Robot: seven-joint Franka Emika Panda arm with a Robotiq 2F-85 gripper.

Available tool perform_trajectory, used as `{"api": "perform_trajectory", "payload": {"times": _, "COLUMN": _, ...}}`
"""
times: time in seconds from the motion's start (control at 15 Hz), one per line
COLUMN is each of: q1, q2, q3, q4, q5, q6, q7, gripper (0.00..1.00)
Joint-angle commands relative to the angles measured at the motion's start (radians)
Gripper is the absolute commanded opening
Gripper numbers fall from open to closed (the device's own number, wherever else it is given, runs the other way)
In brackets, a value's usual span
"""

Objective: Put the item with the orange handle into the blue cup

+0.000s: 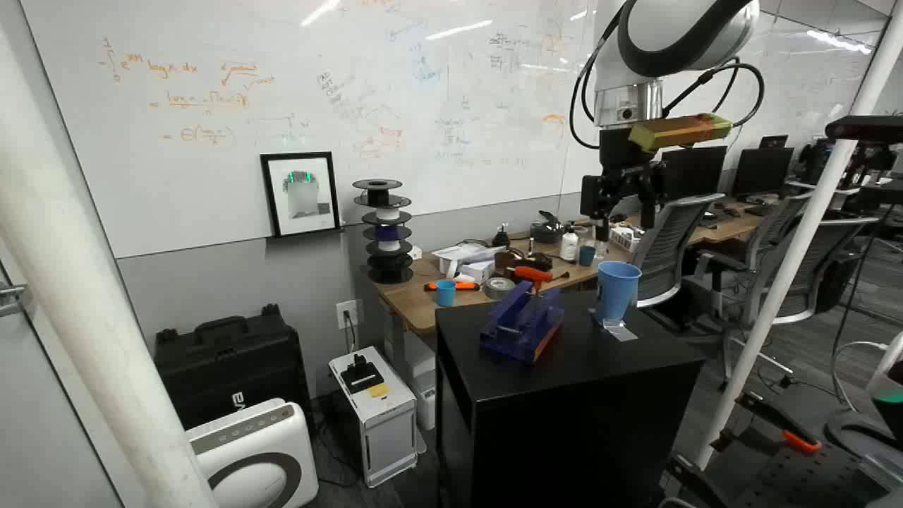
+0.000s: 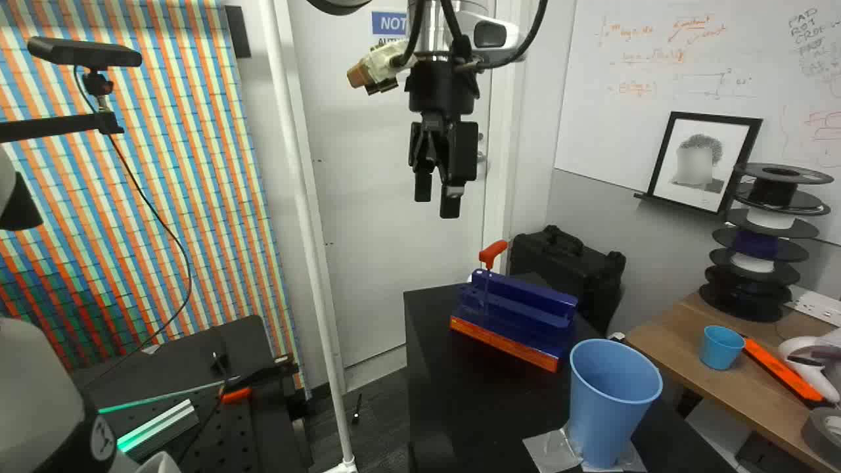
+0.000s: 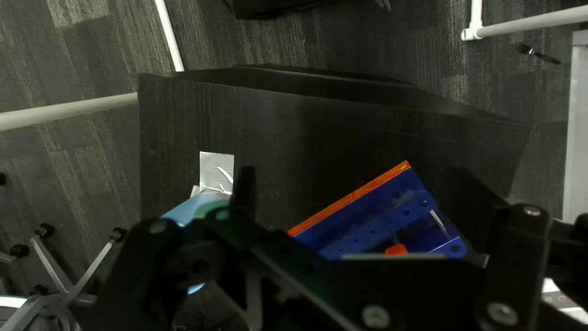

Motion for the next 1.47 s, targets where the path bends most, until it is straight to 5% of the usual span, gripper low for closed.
{"api": "perform_trajectory", "payload": {"times": 0.0, "q1": 0.018, "q2": 0.001, "q3": -0.017, "q4": 0.004, "q5": -0.004, "q6": -0.002, "q7": 0.003, "gripper": 1.0}}
{"api": "perform_trajectory", "payload": {"times": 0.6, "q1": 0.018, "q2": 0.0, "q3": -0.017, "q4": 0.014, "q5": -0.004, "q6": -0.002, "q7": 0.003, "gripper": 1.0}}
{"api": "perform_trajectory", "payload": {"times": 0.87, "q1": 0.027, "q2": 0.109, "q3": -0.046, "q4": 0.086, "q5": 0.004, "q6": 0.044, "q7": -0.165, "gripper": 1.0}}
{"api": "perform_trajectory", "payload": {"times": 1.4, "q1": 0.04, "q2": 0.348, "q3": -0.061, "q4": 0.146, "q5": -0.081, "q6": 0.36, "q7": -0.232, "gripper": 1.0}}
